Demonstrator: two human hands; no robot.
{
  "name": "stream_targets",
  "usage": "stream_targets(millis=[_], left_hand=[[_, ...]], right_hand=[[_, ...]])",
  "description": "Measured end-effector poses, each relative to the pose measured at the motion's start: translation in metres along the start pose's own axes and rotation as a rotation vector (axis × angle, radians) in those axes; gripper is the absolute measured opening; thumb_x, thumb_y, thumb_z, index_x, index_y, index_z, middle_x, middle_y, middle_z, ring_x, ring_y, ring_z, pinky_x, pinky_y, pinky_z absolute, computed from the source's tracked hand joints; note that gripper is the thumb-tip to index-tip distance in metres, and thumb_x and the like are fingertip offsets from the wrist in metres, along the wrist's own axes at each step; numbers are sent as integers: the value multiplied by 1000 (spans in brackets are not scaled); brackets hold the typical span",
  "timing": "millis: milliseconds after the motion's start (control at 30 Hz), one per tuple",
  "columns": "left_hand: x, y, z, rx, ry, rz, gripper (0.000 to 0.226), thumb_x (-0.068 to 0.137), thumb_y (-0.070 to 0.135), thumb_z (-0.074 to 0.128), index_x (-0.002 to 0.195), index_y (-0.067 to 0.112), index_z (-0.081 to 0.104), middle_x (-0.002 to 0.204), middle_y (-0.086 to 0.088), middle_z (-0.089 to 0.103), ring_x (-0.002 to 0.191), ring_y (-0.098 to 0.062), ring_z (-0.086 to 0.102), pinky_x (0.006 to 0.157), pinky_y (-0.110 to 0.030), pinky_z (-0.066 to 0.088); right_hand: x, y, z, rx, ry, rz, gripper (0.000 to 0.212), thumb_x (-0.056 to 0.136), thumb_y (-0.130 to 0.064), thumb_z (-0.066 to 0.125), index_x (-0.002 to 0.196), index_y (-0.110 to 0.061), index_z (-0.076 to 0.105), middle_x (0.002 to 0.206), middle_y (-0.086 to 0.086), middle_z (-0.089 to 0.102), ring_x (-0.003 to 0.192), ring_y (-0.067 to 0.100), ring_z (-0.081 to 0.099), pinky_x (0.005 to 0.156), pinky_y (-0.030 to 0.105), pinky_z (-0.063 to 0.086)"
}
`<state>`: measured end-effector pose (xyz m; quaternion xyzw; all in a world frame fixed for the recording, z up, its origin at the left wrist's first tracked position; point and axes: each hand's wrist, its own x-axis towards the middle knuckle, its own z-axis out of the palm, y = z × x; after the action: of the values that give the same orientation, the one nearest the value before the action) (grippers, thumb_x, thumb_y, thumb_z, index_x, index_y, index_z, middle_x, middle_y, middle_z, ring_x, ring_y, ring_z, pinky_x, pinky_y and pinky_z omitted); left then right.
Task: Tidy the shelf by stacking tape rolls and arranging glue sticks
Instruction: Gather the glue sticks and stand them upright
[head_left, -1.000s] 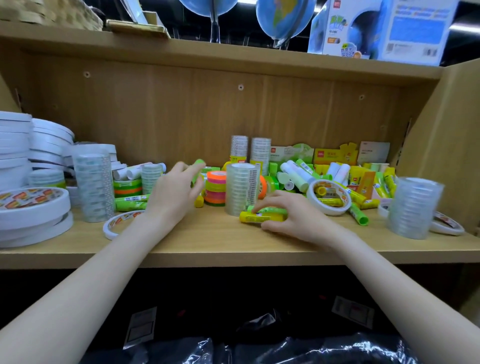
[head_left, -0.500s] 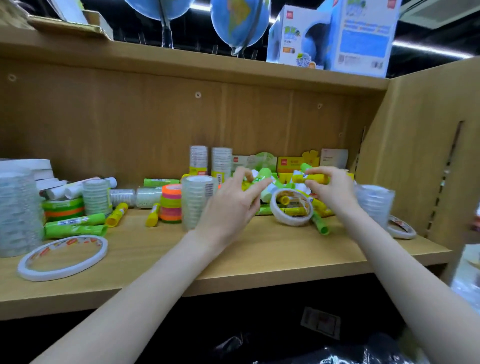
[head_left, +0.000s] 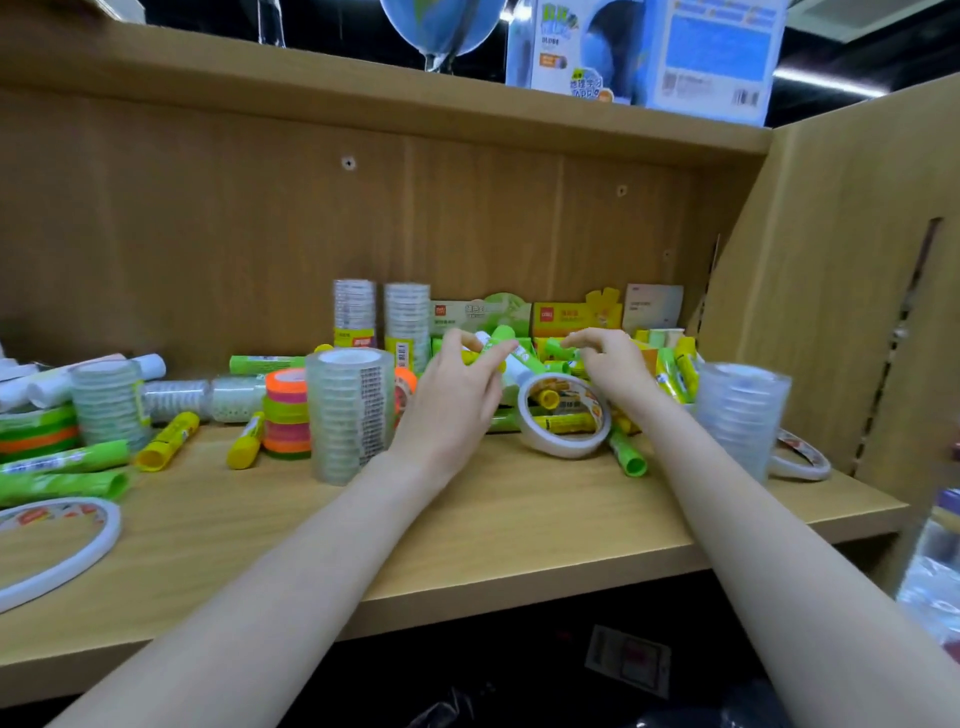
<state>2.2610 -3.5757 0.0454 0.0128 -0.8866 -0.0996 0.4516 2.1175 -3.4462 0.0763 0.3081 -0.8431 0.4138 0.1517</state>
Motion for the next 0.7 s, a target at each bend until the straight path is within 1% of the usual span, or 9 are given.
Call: stream_targets(millis=[67, 167, 267, 300, 367, 433, 533, 600, 700], left_hand=[[-1, 1, -1, -32, -7, -9, 39, 97, 16, 43, 135, 23, 48, 121, -11, 41, 80, -22, 47, 75, -28, 38], [-2, 4, -2, -98, -6, 4, 40, 97, 15, 42, 137, 22, 44, 122, -10, 41, 75, -17, 42, 74, -25, 36], [-1, 6, -4, -203, 34, -26, 46, 97, 15, 43, 141, 21, 35, 122, -7, 41, 77, -18, 50, 77, -24, 38], [0, 7, -4, -244, 36, -44, 46, 97, 15, 43, 142, 17, 33, 123, -8, 41, 86, -18, 52, 79, -21, 36], [1, 8, -3, -322, 9, -61, 42, 97, 15, 42, 138, 11, 36, 122, -10, 43, 100, -18, 52, 85, -18, 35], [1, 8, -2, -376, -29, -53, 34, 97, 16, 43, 130, 7, 42, 116, -9, 46, 101, -22, 54, 89, -28, 41], [-2, 7, -2, -289, -34, -50, 29, 98, 17, 42, 122, 2, 44, 114, -10, 46, 96, -19, 51, 84, -31, 40], [-3, 6, -1, -192, -8, -97, 31, 97, 16, 41, 126, 3, 44, 119, -10, 43, 99, -23, 51, 85, -36, 41], [-4, 2, 0, -119, -10, -193, 34, 97, 15, 41, 130, 7, 46, 118, -12, 49, 106, -29, 51, 87, -41, 40]], right_hand=[[-5, -6, -1, 20, -9, 48, 46, 89, 8, 30, 119, -11, 59, 137, 9, 50, 109, 27, 56, 78, 31, 48], [-14, -15, -7, 84, 47, 0, 46, 90, 7, 30, 121, -15, 57, 136, 7, 48, 94, 30, 59, 67, 24, 49], [-26, -20, -9, 278, -87, -208, 35, 97, -2, 36, 119, -19, 56, 128, 2, 54, 117, 17, 52, 97, 26, 44], [-32, -22, -8, 371, -187, -242, 30, 98, -6, 39, 119, -21, 54, 124, 2, 56, 116, 15, 54, 96, 27, 47], [-40, -26, -6, 549, -344, -222, 24, 97, -12, 45, 117, -23, 52, 118, 2, 59, 99, 15, 63, 82, 24, 54], [-45, -28, -4, 614, -373, -199, 18, 93, -9, 52, 108, -19, 57, 105, 1, 62, 77, 11, 66, 69, 20, 54], [-43, -27, -3, 583, -215, -128, 12, 87, -3, 60, 93, -12, 64, 89, 6, 64, 58, 11, 62, 60, 21, 52], [-33, -22, -4, 512, 28, -46, 10, 83, -4, 64, 88, -12, 63, 89, 7, 63, 54, 11, 60, 56, 24, 50], [-16, -15, -5, 260, 373, -50, 9, 81, -9, 65, 86, -15, 60, 73, 1, 62, 62, 16, 64, 66, 31, 50]])
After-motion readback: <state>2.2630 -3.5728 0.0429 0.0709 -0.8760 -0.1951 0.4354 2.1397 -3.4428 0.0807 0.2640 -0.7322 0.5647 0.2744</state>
